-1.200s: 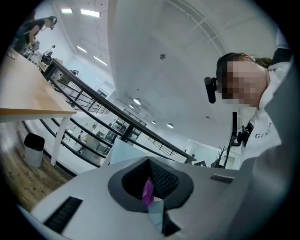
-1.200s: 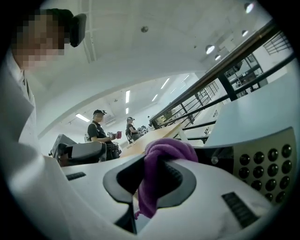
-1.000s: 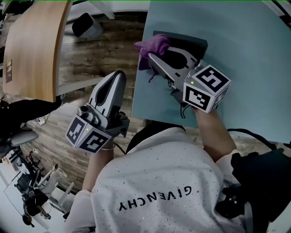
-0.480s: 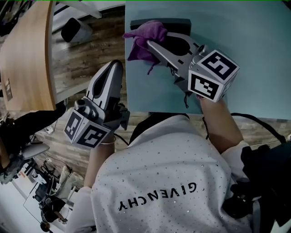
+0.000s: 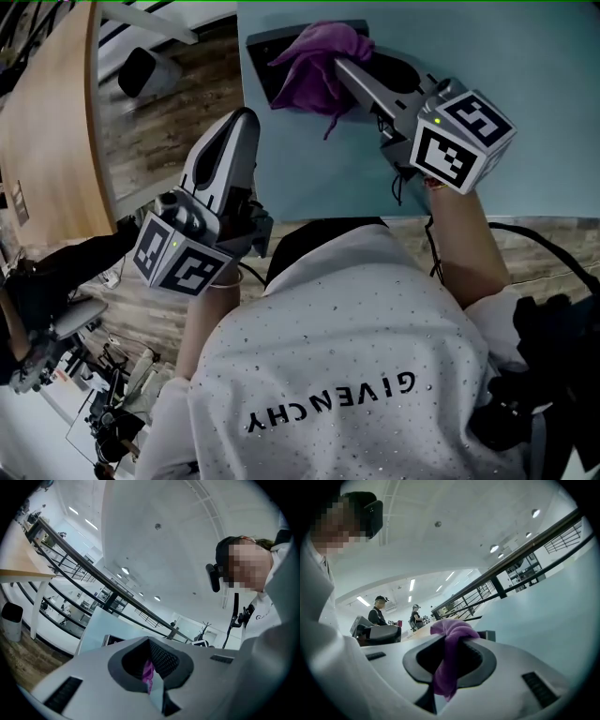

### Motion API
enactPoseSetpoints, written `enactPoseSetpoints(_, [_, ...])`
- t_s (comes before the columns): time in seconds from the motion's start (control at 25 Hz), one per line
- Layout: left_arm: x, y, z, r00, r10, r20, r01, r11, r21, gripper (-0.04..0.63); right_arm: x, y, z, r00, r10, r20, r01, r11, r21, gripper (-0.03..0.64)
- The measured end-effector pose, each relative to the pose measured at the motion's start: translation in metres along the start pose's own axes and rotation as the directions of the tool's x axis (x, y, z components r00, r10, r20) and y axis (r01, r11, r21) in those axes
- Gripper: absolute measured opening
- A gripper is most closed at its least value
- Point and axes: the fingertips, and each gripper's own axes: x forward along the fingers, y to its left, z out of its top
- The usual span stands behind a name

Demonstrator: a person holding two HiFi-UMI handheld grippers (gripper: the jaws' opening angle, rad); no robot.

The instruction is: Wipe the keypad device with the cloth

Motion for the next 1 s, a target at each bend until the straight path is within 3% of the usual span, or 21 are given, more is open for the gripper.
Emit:
enactPoseSetpoints(0.28, [0.014, 0.003, 0.018, 0.999, -0.034, -0.01, 0.033, 0.999, -0.015, 0.0, -0.002, -0.026, 0.018, 0.993, -0.115, 0.0, 0.115, 0.993, 0.009, 0.064])
enactPoseSetpoints(0.52, [0.016, 0.009, 0.018, 1.0, -0.026, 0.006, 0.026, 1.0, -0.006, 0.0, -0.005, -0.041, 0.016, 0.988, -0.157, -0.012, 0.157, 0.987, -0.021, 0.064])
enactPoseSetpoints(0.88, [-0.016, 0.022, 0.027, 0.995, 0.087, 0.044, -0.086, 0.996, -0.012, 0.0, 0.035, 0.016, 0.009, 0.997, 0.015, -0.075, -0.03, 0.98, -0.197, 0.064])
enactPoseSetpoints(1.0, [-0.026, 0.028, 0.027, 0.991, 0.12, 0.064, -0.119, 0.993, -0.01, 0.0, 0.057, 0.029, 0.001, 0.993, 0.057, -0.108, -0.079, 0.974, -0.212, 0.064])
